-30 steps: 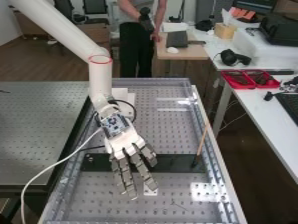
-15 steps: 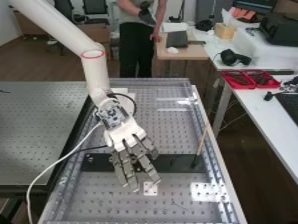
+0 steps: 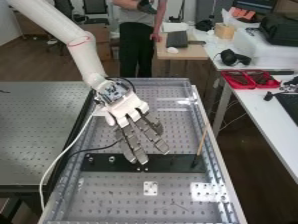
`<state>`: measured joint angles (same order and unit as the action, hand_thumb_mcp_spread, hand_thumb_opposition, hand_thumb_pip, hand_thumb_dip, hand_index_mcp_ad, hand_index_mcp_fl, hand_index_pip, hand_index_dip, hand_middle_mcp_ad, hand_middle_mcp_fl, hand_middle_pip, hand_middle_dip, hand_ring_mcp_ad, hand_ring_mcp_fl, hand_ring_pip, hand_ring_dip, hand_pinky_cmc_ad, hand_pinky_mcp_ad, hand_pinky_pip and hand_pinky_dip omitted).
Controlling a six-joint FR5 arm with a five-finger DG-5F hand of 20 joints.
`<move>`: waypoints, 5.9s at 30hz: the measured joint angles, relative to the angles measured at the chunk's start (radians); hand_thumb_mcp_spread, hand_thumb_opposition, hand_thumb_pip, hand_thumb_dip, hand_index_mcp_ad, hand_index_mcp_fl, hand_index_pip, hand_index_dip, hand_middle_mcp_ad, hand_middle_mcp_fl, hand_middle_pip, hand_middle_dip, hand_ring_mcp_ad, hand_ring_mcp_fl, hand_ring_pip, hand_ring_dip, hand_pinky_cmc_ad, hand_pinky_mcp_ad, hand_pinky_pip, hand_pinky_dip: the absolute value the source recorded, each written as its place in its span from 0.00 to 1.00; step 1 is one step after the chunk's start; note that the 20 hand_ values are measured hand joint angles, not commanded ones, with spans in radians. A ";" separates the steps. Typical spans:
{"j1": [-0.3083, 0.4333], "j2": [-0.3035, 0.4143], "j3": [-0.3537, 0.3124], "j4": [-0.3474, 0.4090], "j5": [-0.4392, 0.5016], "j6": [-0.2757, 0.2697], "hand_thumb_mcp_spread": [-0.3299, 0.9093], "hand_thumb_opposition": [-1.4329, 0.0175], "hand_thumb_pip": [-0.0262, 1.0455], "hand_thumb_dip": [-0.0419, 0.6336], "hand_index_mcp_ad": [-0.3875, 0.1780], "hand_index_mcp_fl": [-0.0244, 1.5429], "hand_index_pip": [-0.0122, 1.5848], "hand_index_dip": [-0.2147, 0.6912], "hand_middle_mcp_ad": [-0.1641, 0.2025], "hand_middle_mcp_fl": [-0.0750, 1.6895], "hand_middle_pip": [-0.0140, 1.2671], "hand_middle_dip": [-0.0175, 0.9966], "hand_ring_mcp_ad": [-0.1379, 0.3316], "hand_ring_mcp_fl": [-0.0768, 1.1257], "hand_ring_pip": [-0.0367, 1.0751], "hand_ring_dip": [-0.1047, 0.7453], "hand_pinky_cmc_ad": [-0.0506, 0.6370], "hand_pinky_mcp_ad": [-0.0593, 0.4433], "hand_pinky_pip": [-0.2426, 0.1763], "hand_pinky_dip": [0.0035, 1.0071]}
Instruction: Grab the pcb board and place it in the clear container
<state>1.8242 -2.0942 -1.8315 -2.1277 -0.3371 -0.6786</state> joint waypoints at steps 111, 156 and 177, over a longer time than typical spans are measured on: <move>0.076 0.355 -0.143 -0.364 -0.515 0.047 0.73 0.45 0.31 0.34 0.36 0.32 0.37 0.62 0.48 0.09 0.12 0.15 0.69 0.09 0.11 0.12 0.50 0.42 0.43 0.18; -0.019 0.491 -0.178 -0.458 -0.681 0.032 0.73 0.45 0.30 0.34 0.36 0.32 0.38 0.58 0.48 0.09 0.12 0.16 0.68 0.09 0.11 0.12 0.50 0.42 0.44 0.18; -0.156 0.501 -0.127 -0.614 -0.904 0.050 0.61 0.51 0.27 0.21 0.38 0.16 0.07 0.54 0.48 0.08 0.12 0.16 0.68 0.07 0.11 0.12 0.49 0.42 0.43 0.21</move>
<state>1.6678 -1.5928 -1.9584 -2.7418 -1.2416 -0.6282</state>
